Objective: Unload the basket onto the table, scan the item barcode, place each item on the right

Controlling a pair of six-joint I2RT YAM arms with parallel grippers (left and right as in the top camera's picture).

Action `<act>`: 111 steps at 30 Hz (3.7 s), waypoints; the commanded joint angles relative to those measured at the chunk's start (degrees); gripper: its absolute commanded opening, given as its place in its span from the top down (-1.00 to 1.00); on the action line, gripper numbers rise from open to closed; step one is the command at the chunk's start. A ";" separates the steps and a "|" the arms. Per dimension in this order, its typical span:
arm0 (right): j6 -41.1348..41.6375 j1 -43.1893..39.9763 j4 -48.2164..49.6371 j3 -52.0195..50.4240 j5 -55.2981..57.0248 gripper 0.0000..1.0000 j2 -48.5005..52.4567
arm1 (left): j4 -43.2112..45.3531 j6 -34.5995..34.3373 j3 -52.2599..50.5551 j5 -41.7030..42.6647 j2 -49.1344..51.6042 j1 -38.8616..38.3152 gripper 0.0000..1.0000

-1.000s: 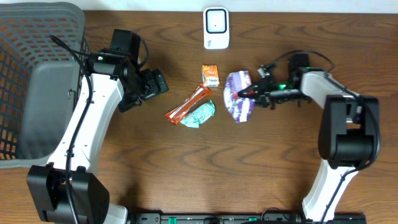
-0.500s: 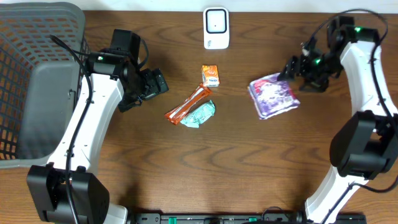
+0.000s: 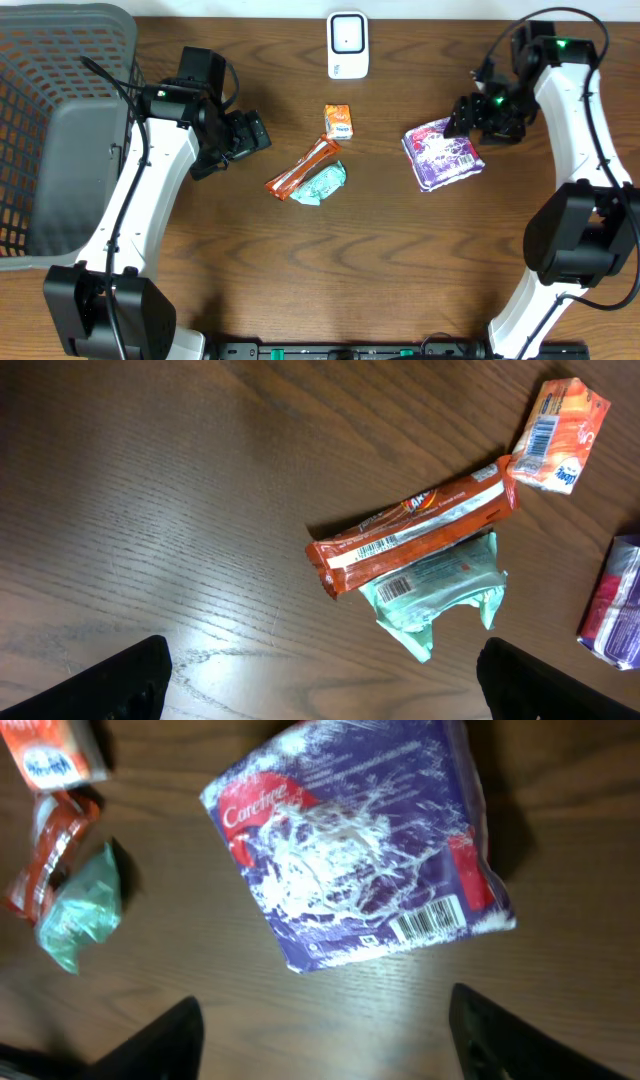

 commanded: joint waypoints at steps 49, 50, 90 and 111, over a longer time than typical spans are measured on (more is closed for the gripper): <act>1.51 9.77 6.49 -0.39 -9.42 -0.66 8.35 | -0.33 0.35 0.61 -0.61 0.33 0.09 -0.95; 2.47 9.75 6.73 -0.39 -8.66 -0.69 7.61 | -0.33 0.35 0.61 -0.61 0.33 0.09 -0.96; -0.46 7.13 9.88 1.49 5.49 0.98 6.21 | -0.33 0.35 0.61 -0.61 0.33 0.09 -0.96; 35.50 24.48 3.74 -4.81 65.33 0.84 6.29 | -0.33 0.35 0.61 -0.61 0.33 0.09 -0.96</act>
